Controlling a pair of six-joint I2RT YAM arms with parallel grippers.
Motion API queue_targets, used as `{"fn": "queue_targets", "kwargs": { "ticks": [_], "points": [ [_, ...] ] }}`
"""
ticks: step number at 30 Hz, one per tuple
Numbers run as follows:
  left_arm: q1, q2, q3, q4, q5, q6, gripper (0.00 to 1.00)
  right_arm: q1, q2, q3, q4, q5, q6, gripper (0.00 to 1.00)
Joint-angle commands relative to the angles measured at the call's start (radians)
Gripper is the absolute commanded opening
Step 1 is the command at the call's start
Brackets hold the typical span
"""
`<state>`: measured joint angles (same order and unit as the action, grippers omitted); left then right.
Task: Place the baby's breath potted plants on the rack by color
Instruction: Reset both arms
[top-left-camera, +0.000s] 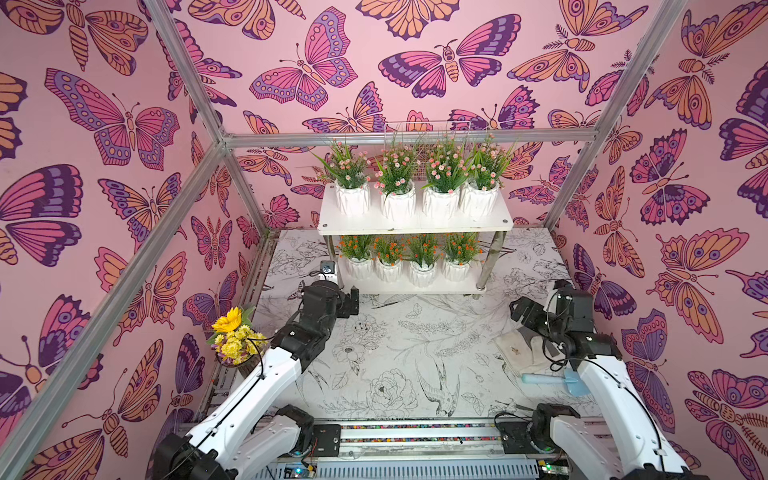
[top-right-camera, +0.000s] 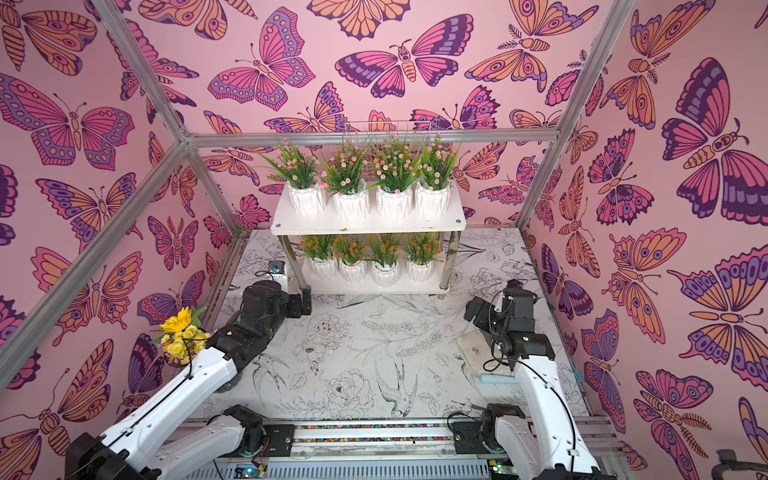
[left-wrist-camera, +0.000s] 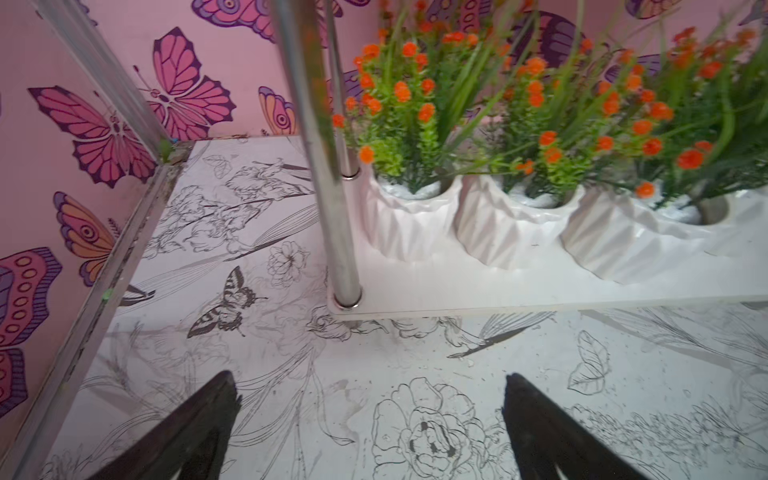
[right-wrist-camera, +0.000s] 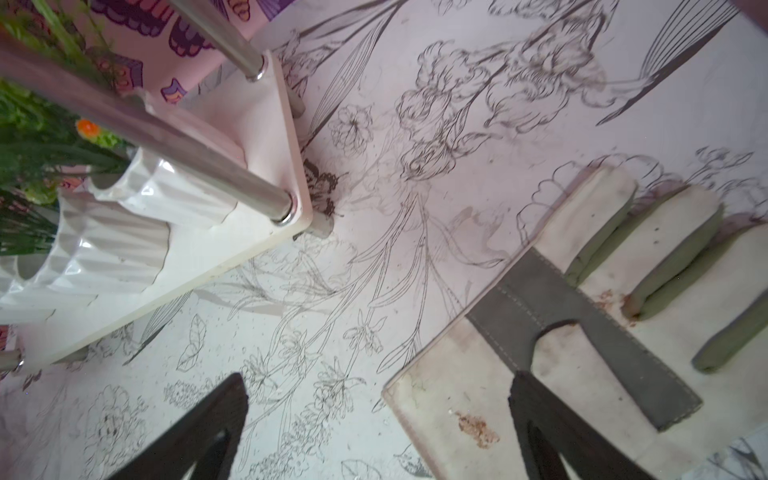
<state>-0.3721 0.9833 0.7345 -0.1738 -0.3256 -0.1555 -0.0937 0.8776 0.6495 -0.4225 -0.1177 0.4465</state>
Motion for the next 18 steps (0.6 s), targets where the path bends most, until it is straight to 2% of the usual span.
{"fn": "queue_targets", "kwargs": {
  "ticks": [1, 4, 9, 13, 18],
  "points": [
    [0.098, -0.03, -0.002, -0.029, 0.054, 0.037, 1.0, -0.031, 0.01, -0.035, 0.11, 0.069, -0.042, 0.99],
    [0.196, -0.043, -0.058, 0.042, 0.085, 0.052, 1.0, -0.041, 0.015, -0.078, 0.202, 0.112, -0.054, 0.99],
    [0.351, -0.025, -0.196, 0.263, 0.233, 0.042, 1.0, -0.046, 0.051, -0.124, 0.302, 0.196, -0.085, 0.99],
    [0.39, 0.021, -0.297, 0.463, 0.231, 0.042, 1.0, -0.046, 0.083, -0.138, 0.352, 0.208, -0.128, 0.99],
    [0.398, 0.128, -0.365, 0.686, 0.187, 0.056, 1.0, -0.046, 0.041, -0.217, 0.477, 0.232, -0.185, 0.99]
  ]
}}
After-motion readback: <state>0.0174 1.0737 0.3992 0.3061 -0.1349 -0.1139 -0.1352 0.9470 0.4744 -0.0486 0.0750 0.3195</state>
